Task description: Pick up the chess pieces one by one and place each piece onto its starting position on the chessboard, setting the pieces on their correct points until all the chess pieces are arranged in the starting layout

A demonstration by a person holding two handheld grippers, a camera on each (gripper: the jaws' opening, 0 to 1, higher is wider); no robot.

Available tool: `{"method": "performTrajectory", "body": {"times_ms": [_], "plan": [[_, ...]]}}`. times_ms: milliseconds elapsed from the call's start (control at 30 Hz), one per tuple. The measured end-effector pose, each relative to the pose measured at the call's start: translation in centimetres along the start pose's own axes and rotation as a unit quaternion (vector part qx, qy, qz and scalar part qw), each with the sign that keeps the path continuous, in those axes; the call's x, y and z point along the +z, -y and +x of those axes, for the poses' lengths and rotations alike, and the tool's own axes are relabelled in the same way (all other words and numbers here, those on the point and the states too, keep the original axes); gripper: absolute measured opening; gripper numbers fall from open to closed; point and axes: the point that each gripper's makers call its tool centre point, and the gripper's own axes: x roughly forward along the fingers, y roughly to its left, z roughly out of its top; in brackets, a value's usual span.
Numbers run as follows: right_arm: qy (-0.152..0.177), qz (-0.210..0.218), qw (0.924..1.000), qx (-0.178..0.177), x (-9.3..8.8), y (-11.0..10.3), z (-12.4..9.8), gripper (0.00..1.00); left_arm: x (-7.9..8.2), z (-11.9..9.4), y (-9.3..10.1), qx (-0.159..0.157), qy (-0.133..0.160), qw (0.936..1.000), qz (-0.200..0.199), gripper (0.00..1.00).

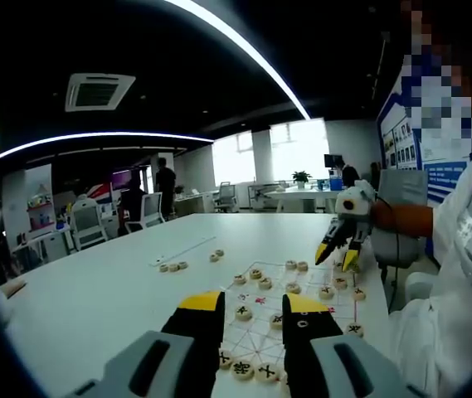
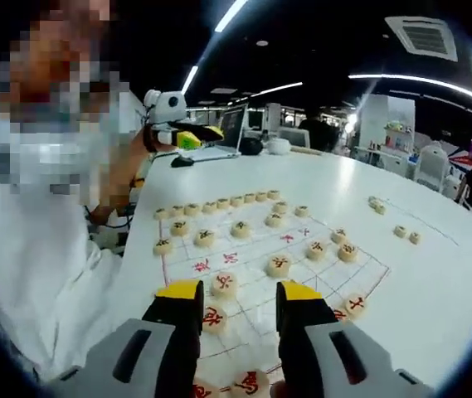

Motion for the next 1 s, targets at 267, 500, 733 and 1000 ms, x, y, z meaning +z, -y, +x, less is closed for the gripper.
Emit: {"method": "performTrajectory", "body": {"times_ms": [267, 500, 733, 1000], "plan": [[0.046, 0.044, 0.9872, -0.146, 2.1, 7.6, -1.0, 0.36, 0.1, -0.1, -0.1, 0.001, 0.001, 1.0000, 0.001, 0.29], [0.033, 0.090, 0.9645, -0.246, 1.1, 14.1, -0.1, 0.36, 0.2, 0.0, -0.1, 0.001, 0.001, 1.0000, 0.001, 0.29], [0.000, 0.089, 0.9542, -0.286, -0.1, 20.3, 2.4, 0.35, 0.2, -0.1, -0.2, 0.003, 0.003, 1.0000, 0.001, 0.29], [-0.016, 0.119, 0.9415, -0.315, -2.3, 26.0, 5.3, 0.35, 0.2, -0.3, -0.3, 0.005, 0.005, 1.0000, 0.000, 0.29]]}}
